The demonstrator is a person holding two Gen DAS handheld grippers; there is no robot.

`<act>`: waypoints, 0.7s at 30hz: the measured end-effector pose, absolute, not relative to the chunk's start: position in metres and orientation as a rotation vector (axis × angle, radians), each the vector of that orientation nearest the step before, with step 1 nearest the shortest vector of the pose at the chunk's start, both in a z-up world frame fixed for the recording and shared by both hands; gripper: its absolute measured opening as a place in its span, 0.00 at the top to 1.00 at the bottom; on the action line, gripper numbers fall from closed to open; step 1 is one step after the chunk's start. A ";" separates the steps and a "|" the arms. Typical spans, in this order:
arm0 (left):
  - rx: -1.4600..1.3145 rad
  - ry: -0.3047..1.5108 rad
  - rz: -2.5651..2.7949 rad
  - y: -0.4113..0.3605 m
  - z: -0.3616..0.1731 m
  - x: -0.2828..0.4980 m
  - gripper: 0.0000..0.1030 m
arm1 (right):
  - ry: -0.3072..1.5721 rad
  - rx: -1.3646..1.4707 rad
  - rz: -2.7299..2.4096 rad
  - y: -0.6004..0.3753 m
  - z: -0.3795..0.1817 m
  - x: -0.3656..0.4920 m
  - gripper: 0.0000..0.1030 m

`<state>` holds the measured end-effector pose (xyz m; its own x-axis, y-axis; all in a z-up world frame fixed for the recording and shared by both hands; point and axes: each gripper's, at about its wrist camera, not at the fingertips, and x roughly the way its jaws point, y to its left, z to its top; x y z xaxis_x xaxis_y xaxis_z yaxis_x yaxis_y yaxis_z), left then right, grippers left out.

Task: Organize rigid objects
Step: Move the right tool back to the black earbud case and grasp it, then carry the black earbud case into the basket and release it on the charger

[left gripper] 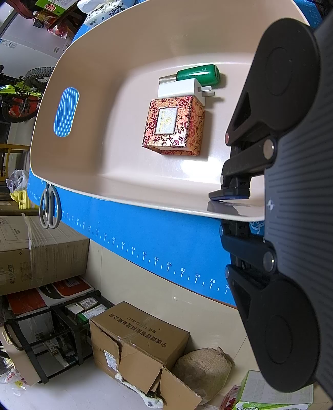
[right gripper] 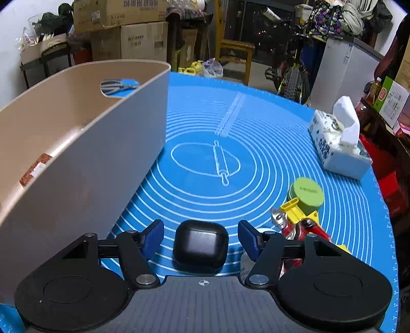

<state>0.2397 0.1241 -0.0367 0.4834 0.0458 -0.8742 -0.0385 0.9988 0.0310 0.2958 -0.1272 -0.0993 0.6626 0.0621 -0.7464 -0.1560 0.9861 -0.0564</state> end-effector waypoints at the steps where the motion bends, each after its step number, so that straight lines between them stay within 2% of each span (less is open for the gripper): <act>1: 0.007 1.065 0.051 0.125 -0.037 0.240 0.90 | 0.843 -0.119 0.122 -0.127 -0.101 0.296 0.33; 10: 0.008 1.065 0.052 0.124 -0.037 0.240 0.90 | 0.882 -0.037 0.096 -0.135 -0.113 0.303 0.48; 21: 0.006 1.064 0.058 0.124 -0.037 0.240 0.90 | 0.817 -0.038 0.080 -0.135 -0.086 0.295 0.48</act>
